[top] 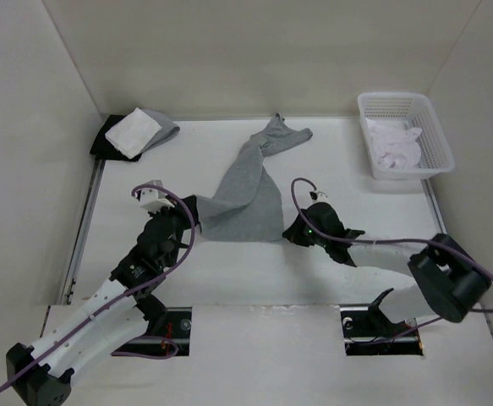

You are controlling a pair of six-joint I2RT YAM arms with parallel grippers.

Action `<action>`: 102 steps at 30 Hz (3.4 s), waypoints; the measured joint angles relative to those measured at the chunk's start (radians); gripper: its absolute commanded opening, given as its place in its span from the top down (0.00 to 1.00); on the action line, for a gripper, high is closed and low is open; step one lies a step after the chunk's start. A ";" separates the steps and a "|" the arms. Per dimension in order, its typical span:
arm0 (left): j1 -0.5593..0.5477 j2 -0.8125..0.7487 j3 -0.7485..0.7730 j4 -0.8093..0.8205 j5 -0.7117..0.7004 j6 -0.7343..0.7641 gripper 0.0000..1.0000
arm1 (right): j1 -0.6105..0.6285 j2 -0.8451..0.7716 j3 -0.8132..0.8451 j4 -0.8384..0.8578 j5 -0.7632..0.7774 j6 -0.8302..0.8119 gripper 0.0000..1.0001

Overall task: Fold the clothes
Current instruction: Flatten the tank top out, then fold the tank top

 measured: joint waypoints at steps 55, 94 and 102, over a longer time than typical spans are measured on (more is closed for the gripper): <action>0.546 0.836 1.245 -0.024 0.317 0.010 0.98 | -0.315 0.293 1.932 -0.727 0.132 -0.490 1.00; -0.037 -0.378 0.125 -0.686 -0.131 -0.341 1.00 | 0.684 -0.917 0.031 -0.947 0.505 0.193 1.00; 0.202 0.315 0.183 -0.099 -0.121 -0.168 1.00 | -0.024 -0.504 0.195 -0.605 0.343 -0.100 1.00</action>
